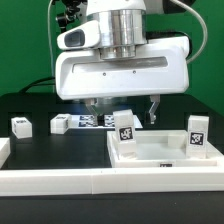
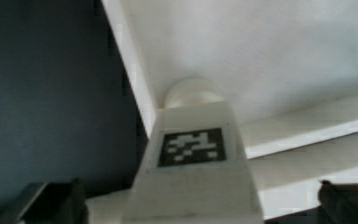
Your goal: Assemble square table
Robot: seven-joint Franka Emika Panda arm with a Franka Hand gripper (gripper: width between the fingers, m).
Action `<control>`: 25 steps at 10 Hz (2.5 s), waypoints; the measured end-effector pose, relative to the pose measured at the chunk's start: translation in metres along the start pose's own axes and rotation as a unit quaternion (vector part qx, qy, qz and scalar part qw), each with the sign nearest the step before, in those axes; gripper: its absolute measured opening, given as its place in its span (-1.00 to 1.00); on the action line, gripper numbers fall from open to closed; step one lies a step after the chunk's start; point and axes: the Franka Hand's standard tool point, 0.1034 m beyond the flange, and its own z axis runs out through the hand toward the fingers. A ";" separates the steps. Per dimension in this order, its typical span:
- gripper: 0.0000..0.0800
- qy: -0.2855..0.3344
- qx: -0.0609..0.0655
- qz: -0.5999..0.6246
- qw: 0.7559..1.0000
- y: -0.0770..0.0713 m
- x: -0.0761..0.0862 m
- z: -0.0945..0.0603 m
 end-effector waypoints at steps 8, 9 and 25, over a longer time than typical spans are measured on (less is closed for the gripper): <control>-0.28 0.000 0.000 0.019 1.000 -0.001 0.000 0.001; -0.28 0.001 0.000 0.053 0.999 -0.001 0.000 0.001; -0.27 -0.001 0.005 0.603 0.798 -0.005 0.000 0.003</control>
Offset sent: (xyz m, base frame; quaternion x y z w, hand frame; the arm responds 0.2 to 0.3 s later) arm 0.0000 0.0000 0.0000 0.0000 0.0000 0.0000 1.0000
